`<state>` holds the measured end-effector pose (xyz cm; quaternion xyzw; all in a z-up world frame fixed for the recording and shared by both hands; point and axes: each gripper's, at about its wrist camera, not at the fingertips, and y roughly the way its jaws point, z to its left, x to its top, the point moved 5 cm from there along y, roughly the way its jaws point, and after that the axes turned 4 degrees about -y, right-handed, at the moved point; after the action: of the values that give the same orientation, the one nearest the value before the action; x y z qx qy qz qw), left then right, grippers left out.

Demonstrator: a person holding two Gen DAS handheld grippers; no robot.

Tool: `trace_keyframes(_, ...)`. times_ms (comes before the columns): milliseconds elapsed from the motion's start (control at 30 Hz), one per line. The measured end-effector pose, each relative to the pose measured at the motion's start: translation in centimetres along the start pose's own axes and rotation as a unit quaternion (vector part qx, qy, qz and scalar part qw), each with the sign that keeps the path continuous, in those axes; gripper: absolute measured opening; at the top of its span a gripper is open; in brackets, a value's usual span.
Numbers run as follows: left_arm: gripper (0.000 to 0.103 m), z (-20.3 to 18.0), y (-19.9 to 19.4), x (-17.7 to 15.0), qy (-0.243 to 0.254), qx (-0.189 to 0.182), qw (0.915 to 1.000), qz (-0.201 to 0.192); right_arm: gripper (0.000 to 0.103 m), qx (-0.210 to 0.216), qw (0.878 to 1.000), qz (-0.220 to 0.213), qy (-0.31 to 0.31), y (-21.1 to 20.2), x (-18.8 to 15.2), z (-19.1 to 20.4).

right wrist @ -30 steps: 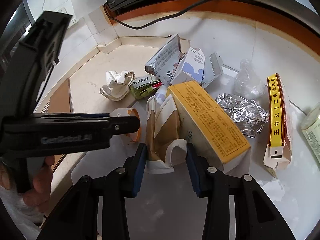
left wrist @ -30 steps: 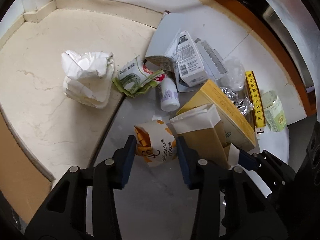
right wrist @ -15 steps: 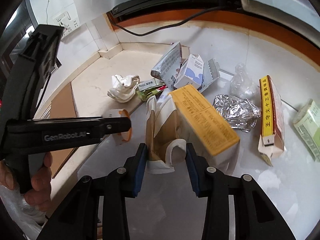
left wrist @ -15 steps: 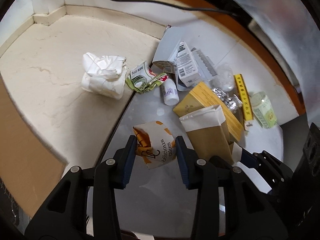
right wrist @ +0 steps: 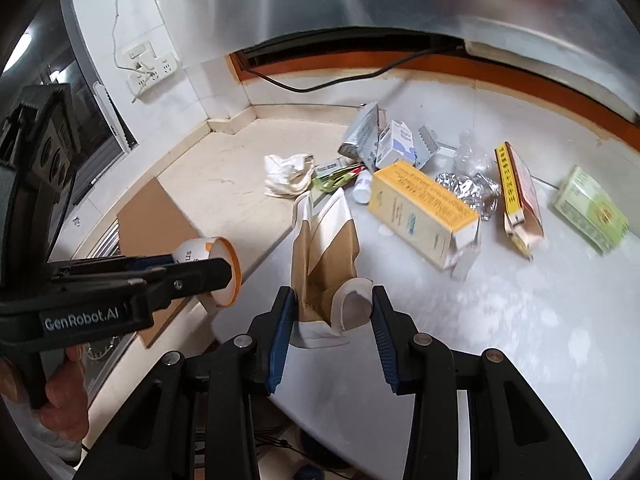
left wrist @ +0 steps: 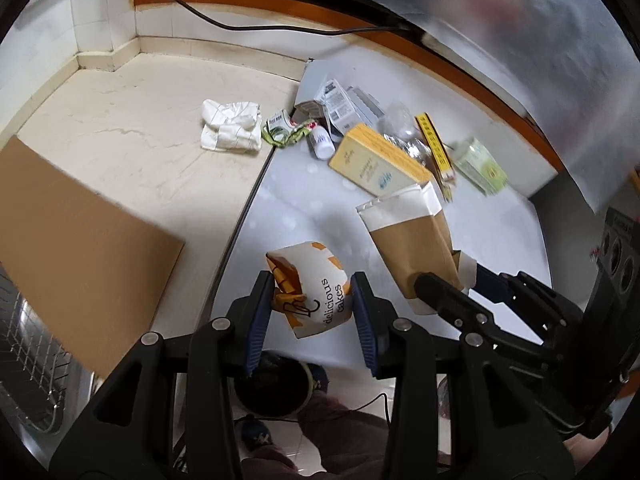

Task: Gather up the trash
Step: 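Grasp the paper cake cup with the left tool while the right tool grasps the brown paper bag, then carry the cake cup and paper bag over the bin and release both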

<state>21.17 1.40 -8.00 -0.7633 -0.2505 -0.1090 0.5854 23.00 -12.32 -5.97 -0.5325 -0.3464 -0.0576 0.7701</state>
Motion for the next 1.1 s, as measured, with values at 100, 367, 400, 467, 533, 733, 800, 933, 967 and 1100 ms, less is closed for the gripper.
trace_keyframes(100, 0.035, 0.6, -1.9, -2.6, 0.015, -0.008, 0.9999, 0.0, 0.038, -0.008, 1.0, -0.007, 0.007, -2.0, -1.7, 2.0)
trace_keyframes(367, 0.035, 2.1, -4.0, -9.0, 0.045, -0.014, 0.9986, 0.024, 0.038, -0.035, 0.999, -0.013, 0.034, -6.0, -7.6, 6.9)
trace_keyframes(400, 0.035, 2.2, -4.0, -9.8, 0.048, -0.014, 0.9984, 0.027, 0.038, -0.041, 0.998, -0.01, 0.039, -6.5, -8.8, 7.7)
trace_keyframes(467, 0.035, 2.4, -3.9, -11.6, 0.055, -0.015, 0.9977, 0.037, 0.038, -0.046, 0.998, -0.004, 0.046, -7.1, -10.8, 8.6)
trace_keyframes(533, 0.035, 2.6, -3.6, -13.4, 0.06, -0.014, 0.997, 0.046, 0.038, -0.05, 0.997, 0.005, 0.052, -7.3, -12.7, 9.4)
trace_keyframes(733, 0.036, 2.7, -1.2, -17.4, 0.062, -0.01, 0.9956, 0.07, 0.038, -0.055, 0.996, 0.039, 0.059, -7.4, -17.6, 10.1)
trace_keyframes(800, 0.036, 2.8, -0.2, -18.4, 0.056, -0.008, 0.9954, 0.077, 0.038, -0.054, 0.995, 0.053, 0.064, -6.7, -19.0, 9.8)
trace_keyframes(933, 0.036, 3.1, 2.8, -21.2, 0.049, 0.007, 0.9949, 0.088, 0.038, -0.043, 0.992, 0.088, 0.076, -4.5, -22.6, 8.8)
trace_keyframes(967, 0.036, 3.3, 3.8, -22.1, 0.048, 0.011, 0.9948, 0.09, 0.038, -0.041, 0.991, 0.095, 0.079, -3.9, -23.2, 8.4)
trace_keyframes(1100, 0.036, 4.0, 8.1, -25.0, 0.032, 0.024, 0.9954, 0.087, 0.038, -0.029, 0.986, 0.134, 0.092, -0.1, -27.6, 6.6)
